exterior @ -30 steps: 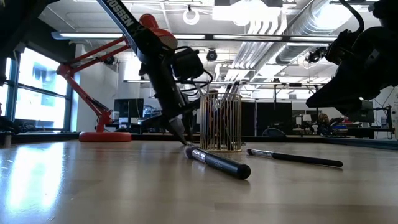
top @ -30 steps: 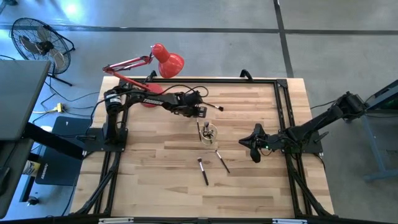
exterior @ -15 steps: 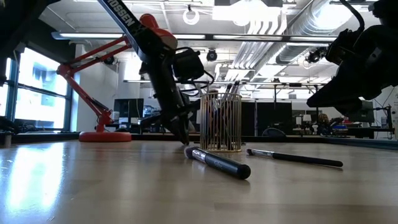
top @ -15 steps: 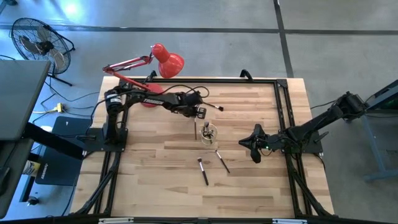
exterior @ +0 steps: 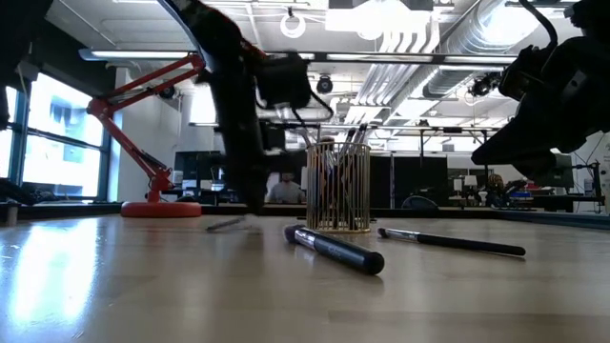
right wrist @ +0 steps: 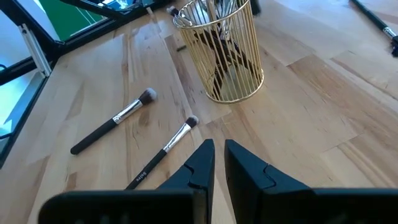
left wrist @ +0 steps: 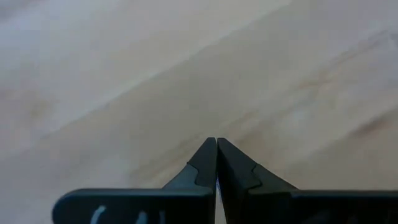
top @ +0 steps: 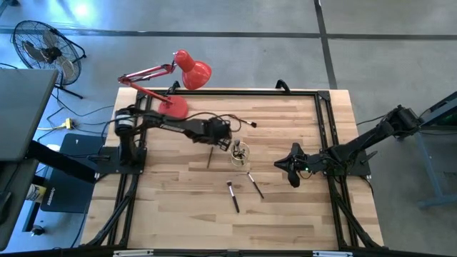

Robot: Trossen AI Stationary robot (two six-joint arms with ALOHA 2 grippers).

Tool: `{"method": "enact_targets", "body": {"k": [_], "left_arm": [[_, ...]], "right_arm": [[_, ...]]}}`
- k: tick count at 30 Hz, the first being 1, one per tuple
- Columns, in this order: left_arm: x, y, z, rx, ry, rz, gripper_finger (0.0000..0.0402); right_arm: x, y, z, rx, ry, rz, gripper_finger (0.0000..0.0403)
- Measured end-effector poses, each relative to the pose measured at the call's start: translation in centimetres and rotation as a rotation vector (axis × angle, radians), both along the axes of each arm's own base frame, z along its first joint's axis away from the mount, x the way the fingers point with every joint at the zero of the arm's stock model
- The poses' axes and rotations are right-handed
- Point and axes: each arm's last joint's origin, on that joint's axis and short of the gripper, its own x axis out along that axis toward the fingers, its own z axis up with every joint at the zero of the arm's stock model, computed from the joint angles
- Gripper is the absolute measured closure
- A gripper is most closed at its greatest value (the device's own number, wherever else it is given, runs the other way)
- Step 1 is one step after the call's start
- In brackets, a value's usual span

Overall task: Put items in baskets/containers
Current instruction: Put the eyeshadow brush into the wire organizer

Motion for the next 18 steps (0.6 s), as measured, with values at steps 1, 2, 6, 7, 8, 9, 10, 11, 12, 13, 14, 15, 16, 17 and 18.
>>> {"method": "enact_targets", "body": {"k": [1, 2, 6, 7, 8, 9, 10, 11, 12, 13, 14, 15, 16, 17, 18], "left_arm": [[-0.1, -0.6, 0.7, 0.028, -0.008, -0.004, 0.0401], [-0.2, -1.3, 1.3, 0.056, -0.03, -0.011, 0.0402], [-0.6, -4.3, 3.0, 0.159, -0.078, -0.045, 0.0401], [-0.9, -5.1, 3.5, 0.189, -0.084, -0.054, 0.0401], [-1.0, -5.8, 4.0, 0.226, -0.108, -0.06, 0.0401], [-1.1, -6.5, 4.7, 0.259, -0.139, -0.065, 0.0401], [-1.4, -7.3, 5.4, 0.291, -0.154, -0.075, 0.0401], [-1.8, -8.0, 6.2, 0.322, -0.168, -0.084, 0.0401], [-2.0, -8.6, 6.8, 0.353, -0.201, -0.085, 0.0401], [-2.1, -9.2, 7.5, 0.382, -0.232, -0.083, 0.0401], [-2.5, -9.7, 7.9, 0.405, -0.242, -0.086, 0.0401], [-3.0, -10.2, 8.4, 0.429, -0.25, -0.091, 0.0401], [-3.2, -10.7, 9.0, 0.461, -0.277, -0.09, 0.0401], [-3.2, -11.2, 9.6, 0.497, -0.316, -0.088, 0.0401], [-3.2, -11.8, 10.0, 0.539, -0.339, -0.089, 0.0401]], "right_arm": [[0.0, 0.0, 0.0, 0.0, 0.001, 0.0, 0.0371], [0.0, 0.0, 0.0, 0.0, 0.001, 0.001, 0.0371], [0.0, 0.0, -0.1, -0.01, 0.006, -0.014, 0.0371], [0.0, 0.0, -0.1, -0.012, 0.007, -0.017, 0.0371], [0.0, 0.0, -0.1, -0.012, 0.006, -0.017, 0.0371], [0.0, 0.0, -0.1, -0.012, 0.008, -0.016, 0.0371], [0.0, 0.0, -0.2, -0.013, 0.012, -0.015, 0.0371], [0.1, 0.0, -0.2, -0.014, 0.012, -0.017, 0.0371], [0.1, 0.0, -0.2, -0.014, 0.013, -0.016, 0.0371], [0.0, 0.0, -0.3, -0.016, 0.017, -0.016, 0.0371], [0.1, 0.0, -0.3, -0.016, 0.017, -0.017, 0.0371], [0.1, 0.0, -0.3, -0.016, 0.015, -0.019, 0.0371], [0.1, 0.0, -0.3, -0.017, 0.017, -0.019, 0.0371], [0.1, 0.0, -0.3, -0.019, 0.019, -0.018, 0.0371], [0.1, 0.0, -0.3, -0.02, 0.019, -0.018, 0.0371]]}}
